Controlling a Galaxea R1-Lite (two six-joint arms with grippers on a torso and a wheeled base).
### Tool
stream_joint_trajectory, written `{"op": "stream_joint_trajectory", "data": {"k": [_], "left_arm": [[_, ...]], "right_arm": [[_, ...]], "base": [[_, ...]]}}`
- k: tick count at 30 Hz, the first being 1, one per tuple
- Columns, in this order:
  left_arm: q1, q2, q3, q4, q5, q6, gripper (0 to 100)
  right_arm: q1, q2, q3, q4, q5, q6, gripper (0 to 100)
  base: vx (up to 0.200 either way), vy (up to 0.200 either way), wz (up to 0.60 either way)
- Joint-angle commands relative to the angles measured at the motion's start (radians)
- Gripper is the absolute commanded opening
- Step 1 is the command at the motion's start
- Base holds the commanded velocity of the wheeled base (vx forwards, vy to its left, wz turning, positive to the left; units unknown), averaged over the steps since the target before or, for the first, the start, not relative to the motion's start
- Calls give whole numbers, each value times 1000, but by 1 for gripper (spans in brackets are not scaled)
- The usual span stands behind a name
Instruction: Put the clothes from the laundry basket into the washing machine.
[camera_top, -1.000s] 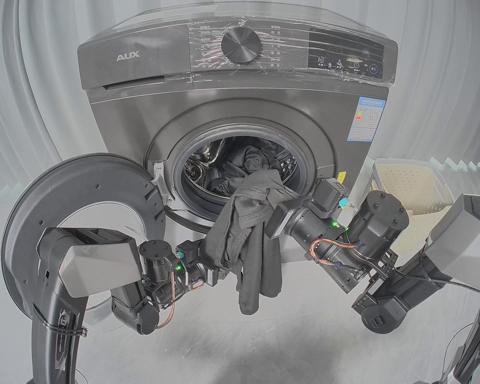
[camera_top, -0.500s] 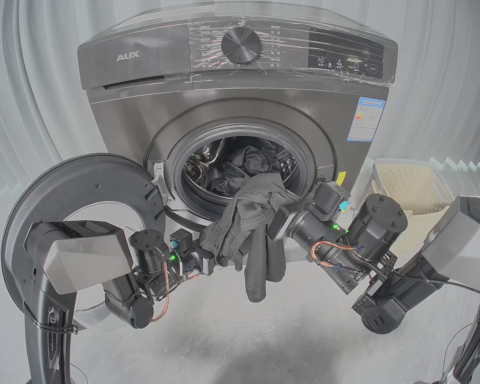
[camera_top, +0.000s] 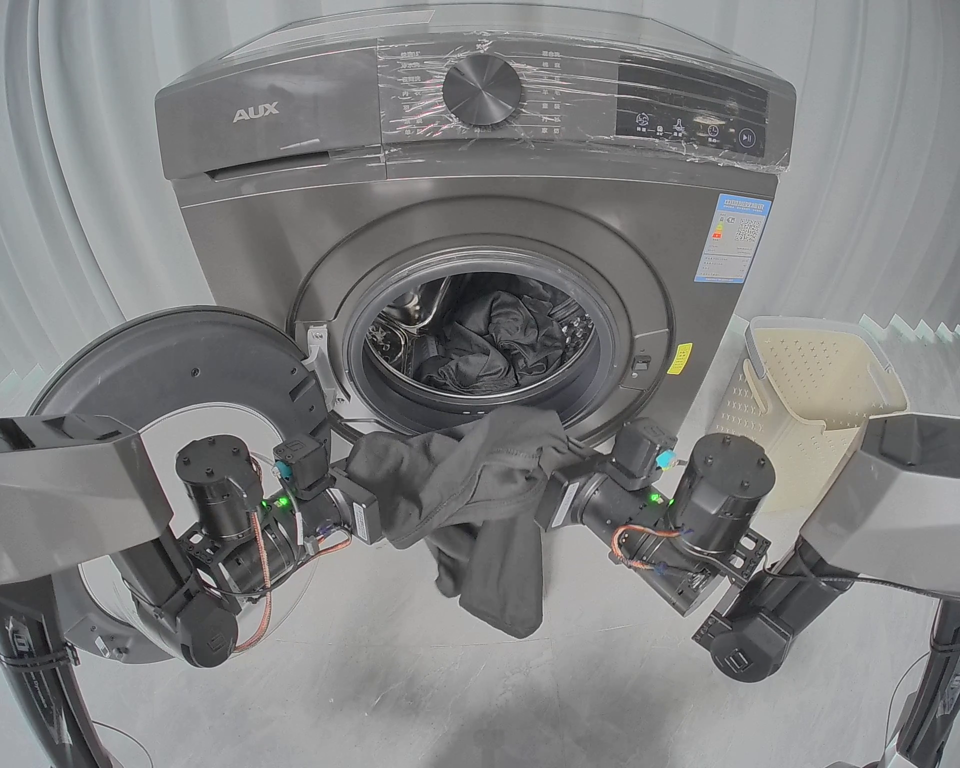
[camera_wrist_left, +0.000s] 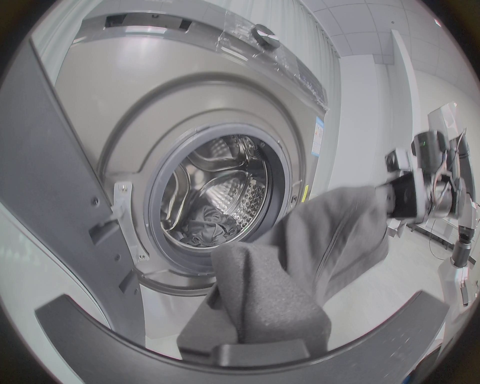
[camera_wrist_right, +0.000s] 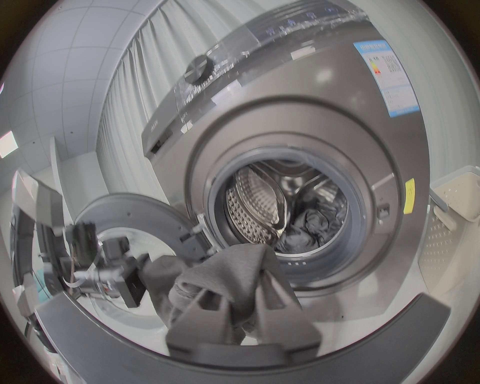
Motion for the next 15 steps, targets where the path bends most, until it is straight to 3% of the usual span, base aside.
{"op": "stream_joint_trajectory", "data": {"k": [1,9,11,12,15], "left_arm": [[-4,-71,22,-2,-2,4,0],[-3,-71,20,-2,-7,-1,0],[-4,-72,20,-2,-7,-1,0],[-6,-71,25,-1,-7,1,0],[-6,-71,26,-1,-7,1,0]], "right_arm": [[-17,68,31,2,0,1,100],[-72,163,100,2,-5,-19,100],[-74,176,105,3,-22,-19,100],[-72,186,103,6,-55,-19,100],[-72,191,97,8,-65,-18,100]], "base": [[0,0,0],[0,0,0],[0,0,0],[0,0,0],[0,0,0]]}}
